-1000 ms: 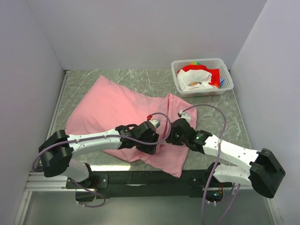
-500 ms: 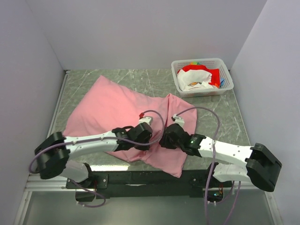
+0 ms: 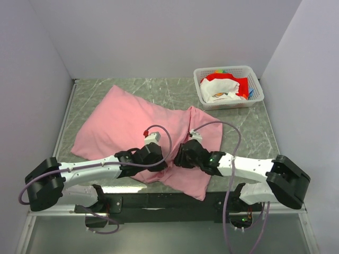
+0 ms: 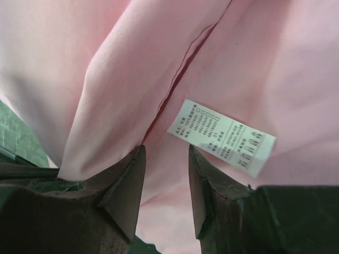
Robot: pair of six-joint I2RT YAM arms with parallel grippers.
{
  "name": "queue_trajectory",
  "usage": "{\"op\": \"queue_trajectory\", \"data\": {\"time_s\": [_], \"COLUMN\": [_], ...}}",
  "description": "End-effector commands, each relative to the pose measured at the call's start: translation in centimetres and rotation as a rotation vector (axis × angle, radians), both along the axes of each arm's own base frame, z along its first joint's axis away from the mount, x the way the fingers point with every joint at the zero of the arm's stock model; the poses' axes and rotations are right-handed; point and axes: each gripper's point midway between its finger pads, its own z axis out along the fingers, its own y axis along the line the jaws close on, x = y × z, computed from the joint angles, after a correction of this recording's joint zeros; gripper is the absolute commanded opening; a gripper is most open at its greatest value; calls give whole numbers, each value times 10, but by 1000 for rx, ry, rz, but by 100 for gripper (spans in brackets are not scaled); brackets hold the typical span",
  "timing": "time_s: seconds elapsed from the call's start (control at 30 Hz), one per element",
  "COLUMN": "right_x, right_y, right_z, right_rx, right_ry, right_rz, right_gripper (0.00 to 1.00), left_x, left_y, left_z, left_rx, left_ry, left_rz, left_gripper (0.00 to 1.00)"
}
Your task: Put the pillow into the pillowcase
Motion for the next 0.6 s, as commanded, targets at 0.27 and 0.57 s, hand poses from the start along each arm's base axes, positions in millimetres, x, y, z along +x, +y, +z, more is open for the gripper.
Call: {"op": "queue_trajectory", "data": {"time_s": [0.27, 0.57], "right_x": [3, -12], "right_y": [32, -3], "right_z": [-6, -23], "right_rx": [130, 66], "right_ry": [6, 21], "right_rz": [-5, -82], "right_gripper": [50, 0], "left_x": [5, 5], "left_y": [-8, -15], "left_z": [1, -3], "left_rx": [-43, -18], "left_ry": [-4, 2], "left_rz": [18, -23], "left_gripper": [1, 1]}}
